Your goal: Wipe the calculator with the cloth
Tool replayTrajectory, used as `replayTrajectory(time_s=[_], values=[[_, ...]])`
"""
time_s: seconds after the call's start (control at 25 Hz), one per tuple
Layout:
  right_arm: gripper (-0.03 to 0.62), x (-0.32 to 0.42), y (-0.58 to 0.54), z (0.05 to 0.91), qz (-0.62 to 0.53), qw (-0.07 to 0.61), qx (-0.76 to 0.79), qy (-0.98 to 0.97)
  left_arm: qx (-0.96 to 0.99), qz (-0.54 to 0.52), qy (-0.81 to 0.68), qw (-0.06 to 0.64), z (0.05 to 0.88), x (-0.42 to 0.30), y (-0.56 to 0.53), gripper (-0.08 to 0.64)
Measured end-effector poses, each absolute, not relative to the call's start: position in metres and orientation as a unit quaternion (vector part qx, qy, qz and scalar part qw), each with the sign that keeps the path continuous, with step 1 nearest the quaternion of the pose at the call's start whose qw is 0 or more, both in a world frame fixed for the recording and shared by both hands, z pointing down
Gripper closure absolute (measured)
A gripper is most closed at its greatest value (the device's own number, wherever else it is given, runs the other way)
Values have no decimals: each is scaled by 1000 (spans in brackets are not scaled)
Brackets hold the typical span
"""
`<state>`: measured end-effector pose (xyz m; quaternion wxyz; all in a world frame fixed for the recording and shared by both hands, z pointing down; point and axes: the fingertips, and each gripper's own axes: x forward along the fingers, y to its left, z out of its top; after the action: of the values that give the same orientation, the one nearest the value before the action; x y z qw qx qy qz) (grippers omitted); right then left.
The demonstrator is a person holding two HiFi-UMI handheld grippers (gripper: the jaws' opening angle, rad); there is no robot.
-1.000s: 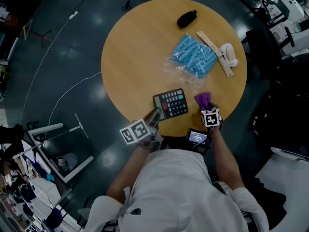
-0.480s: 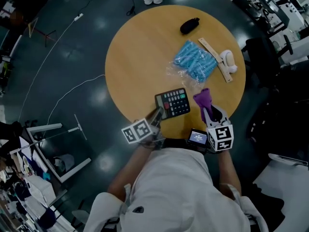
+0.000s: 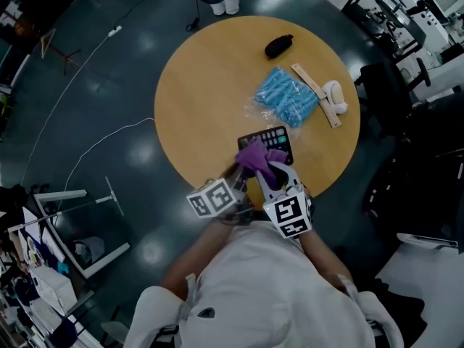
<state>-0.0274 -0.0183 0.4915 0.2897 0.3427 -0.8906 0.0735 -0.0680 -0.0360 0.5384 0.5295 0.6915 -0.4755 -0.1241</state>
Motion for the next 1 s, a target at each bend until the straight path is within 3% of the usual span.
replayTrajectory(time_s=[0.32, 0.68, 1.0], values=[[511, -13, -33, 495, 31, 334, 370, -866, 727, -117, -445, 509, 514, -49, -31, 515], [511, -6, -39, 489, 17, 336, 386, -859, 728, -128, -444, 507, 511, -53, -24, 515], [511, 67, -72, 498, 54, 344, 464, -815, 724, -117, -466, 495, 519, -72, -15, 515]])
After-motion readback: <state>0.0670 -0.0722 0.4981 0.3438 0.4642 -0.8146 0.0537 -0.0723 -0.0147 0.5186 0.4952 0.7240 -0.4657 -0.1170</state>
